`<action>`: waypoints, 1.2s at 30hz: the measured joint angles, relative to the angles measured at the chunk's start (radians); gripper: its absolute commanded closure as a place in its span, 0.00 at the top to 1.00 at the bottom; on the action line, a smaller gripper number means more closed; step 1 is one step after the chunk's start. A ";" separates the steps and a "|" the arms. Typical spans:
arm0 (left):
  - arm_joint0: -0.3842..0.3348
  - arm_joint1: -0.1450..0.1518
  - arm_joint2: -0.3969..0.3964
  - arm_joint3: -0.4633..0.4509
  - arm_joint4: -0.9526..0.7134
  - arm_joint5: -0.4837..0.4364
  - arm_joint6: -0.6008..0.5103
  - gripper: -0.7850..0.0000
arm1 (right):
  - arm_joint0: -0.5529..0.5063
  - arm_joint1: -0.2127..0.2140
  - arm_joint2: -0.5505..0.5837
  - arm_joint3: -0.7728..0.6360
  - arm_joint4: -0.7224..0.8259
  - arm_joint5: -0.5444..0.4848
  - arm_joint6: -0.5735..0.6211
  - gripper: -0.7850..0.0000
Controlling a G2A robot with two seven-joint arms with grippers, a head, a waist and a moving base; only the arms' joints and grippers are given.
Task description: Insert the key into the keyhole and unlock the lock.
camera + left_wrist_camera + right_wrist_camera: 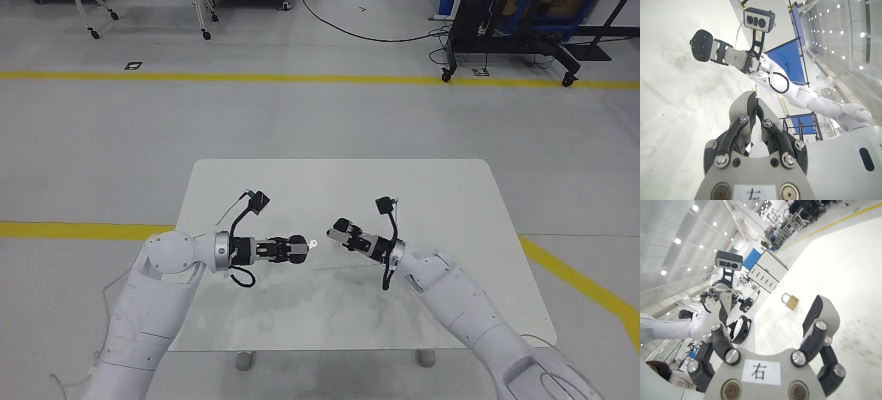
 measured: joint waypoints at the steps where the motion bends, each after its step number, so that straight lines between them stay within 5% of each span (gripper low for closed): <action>1: -0.008 0.002 0.013 0.007 0.023 -0.001 -0.026 0.00 | -0.007 0.003 -0.002 -0.013 0.038 -0.023 0.054 1.00; 4: -0.026 0.005 0.052 0.013 0.073 0.003 -0.092 0.00 | -0.011 0.015 -0.001 -0.024 0.213 -0.057 0.231 0.85; 7: -0.040 0.008 0.069 0.023 0.055 -0.003 -0.133 0.00 | 0.005 0.028 -0.002 -0.031 0.362 -0.015 0.417 0.56; 9: -0.045 0.009 0.072 0.031 0.033 -0.008 -0.138 0.00 | 0.011 0.035 -0.009 -0.049 0.404 0.024 0.475 0.48; 25: -0.090 0.018 0.137 0.078 0.027 -0.005 -0.120 0.00 | 0.048 0.072 -0.134 -0.083 0.457 0.076 0.526 0.42; 36: -0.106 0.026 0.153 0.094 0.017 -0.009 -0.099 0.00 | 0.082 0.083 -0.203 -0.070 0.498 0.086 0.536 0.25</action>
